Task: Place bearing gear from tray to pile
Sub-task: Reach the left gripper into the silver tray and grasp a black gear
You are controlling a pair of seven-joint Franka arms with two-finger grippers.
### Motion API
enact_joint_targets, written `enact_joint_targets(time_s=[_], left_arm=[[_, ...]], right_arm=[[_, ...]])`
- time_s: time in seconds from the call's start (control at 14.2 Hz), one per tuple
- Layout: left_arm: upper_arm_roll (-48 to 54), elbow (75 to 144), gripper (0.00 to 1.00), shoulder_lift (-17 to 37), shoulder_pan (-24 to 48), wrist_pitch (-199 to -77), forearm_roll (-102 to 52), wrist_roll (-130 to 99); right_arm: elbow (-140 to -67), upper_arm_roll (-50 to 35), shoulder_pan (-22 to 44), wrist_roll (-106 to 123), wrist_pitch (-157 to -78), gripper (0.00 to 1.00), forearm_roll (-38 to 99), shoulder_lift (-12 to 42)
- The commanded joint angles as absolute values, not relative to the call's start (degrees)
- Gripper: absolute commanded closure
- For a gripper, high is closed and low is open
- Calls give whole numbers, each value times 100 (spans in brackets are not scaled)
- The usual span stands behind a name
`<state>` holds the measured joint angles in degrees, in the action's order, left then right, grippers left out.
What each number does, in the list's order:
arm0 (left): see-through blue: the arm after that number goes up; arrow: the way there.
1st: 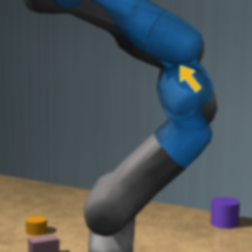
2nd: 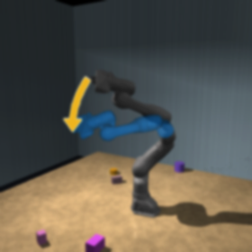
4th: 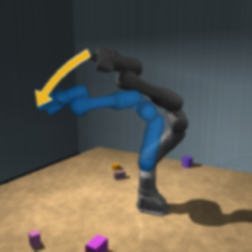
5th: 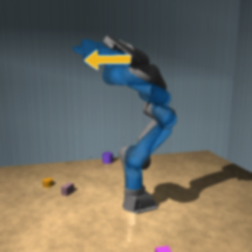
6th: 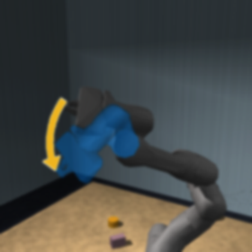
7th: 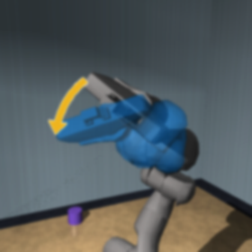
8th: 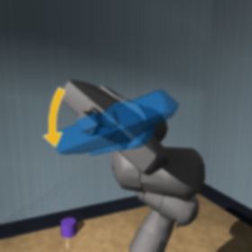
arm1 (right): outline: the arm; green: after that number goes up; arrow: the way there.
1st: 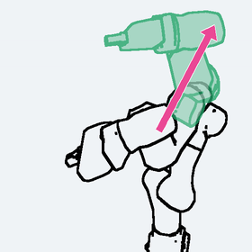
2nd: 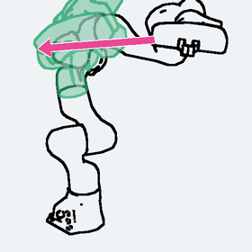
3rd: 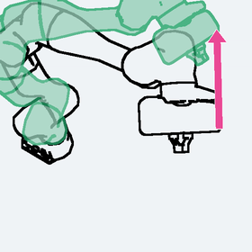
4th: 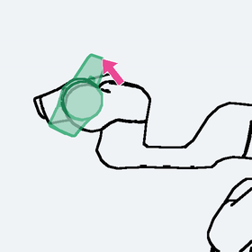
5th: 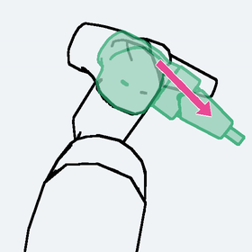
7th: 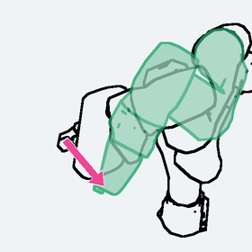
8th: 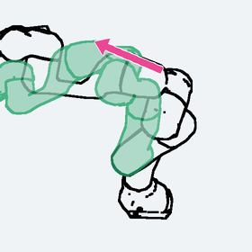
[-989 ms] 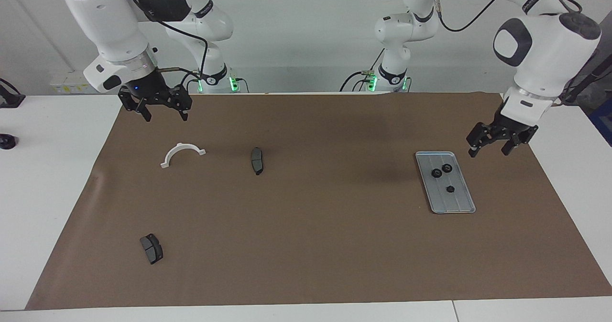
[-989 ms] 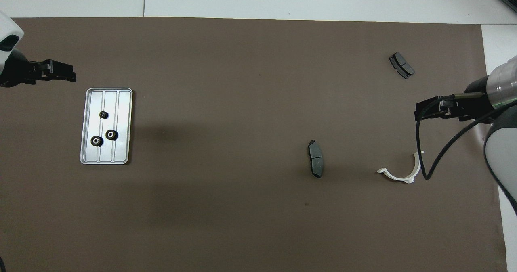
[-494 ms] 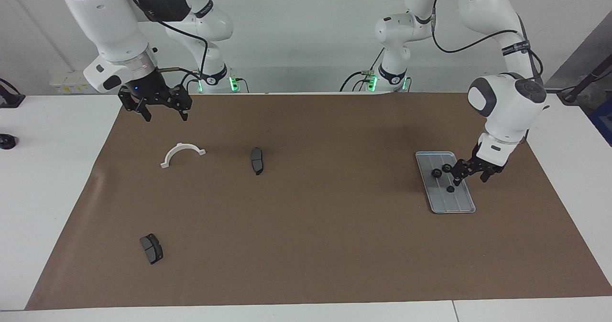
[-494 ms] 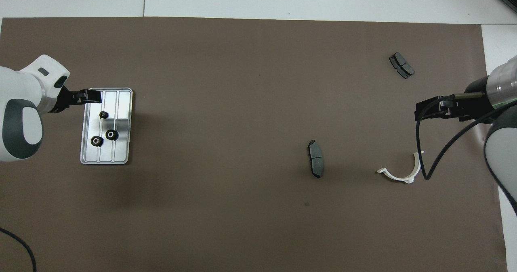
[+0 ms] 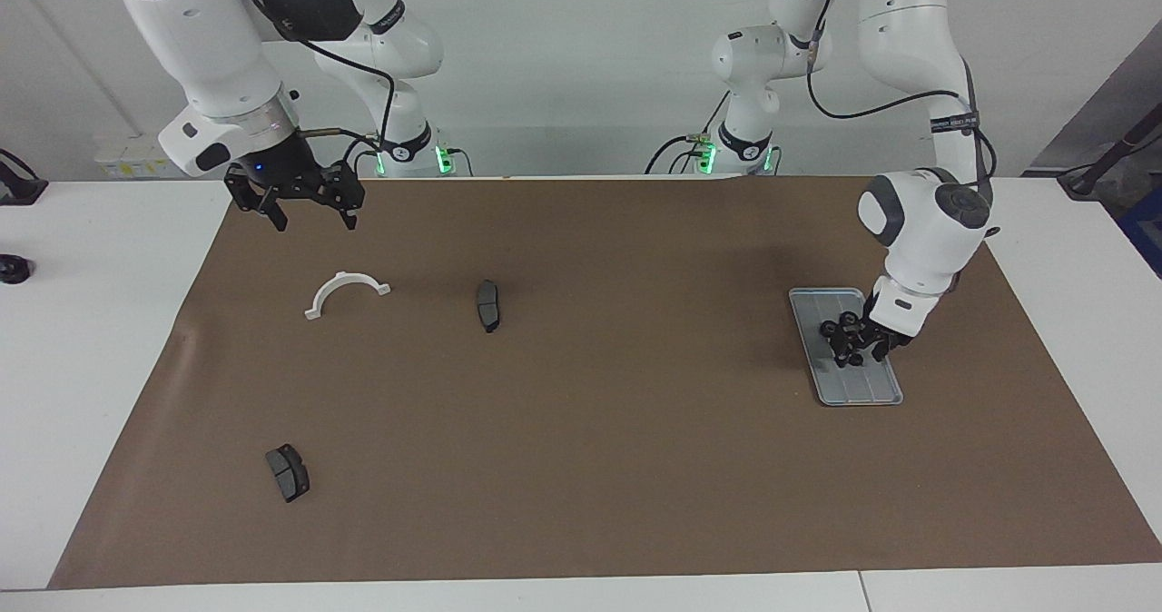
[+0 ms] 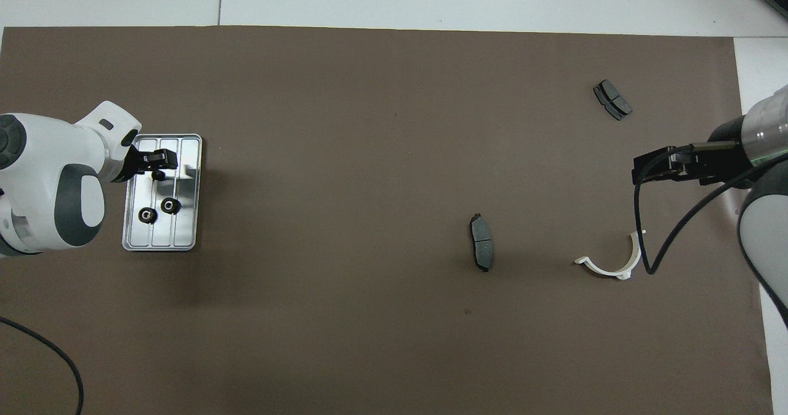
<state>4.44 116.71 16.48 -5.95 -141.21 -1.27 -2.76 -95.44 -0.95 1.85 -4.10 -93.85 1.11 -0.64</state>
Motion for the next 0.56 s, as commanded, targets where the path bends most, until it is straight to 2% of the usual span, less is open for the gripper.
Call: enact_joint_targets(time_s=[0.0, 0.35, 0.49], left_arm=[[413, 11733, 36, 1652, -615, -14273, -70, -325], [413, 11795, 51, 1722, -642, -14387, -70, -325], [413, 11891, 52, 1740, -650, -14572, -70, -316]], right_arm=[[-9712, -105, 132, -343, -9422, 0, 237, -211], [-9712, -105, 132, -343, -9422, 0, 237, -211], [-9712, -105, 132, -343, -9422, 0, 237, -211]])
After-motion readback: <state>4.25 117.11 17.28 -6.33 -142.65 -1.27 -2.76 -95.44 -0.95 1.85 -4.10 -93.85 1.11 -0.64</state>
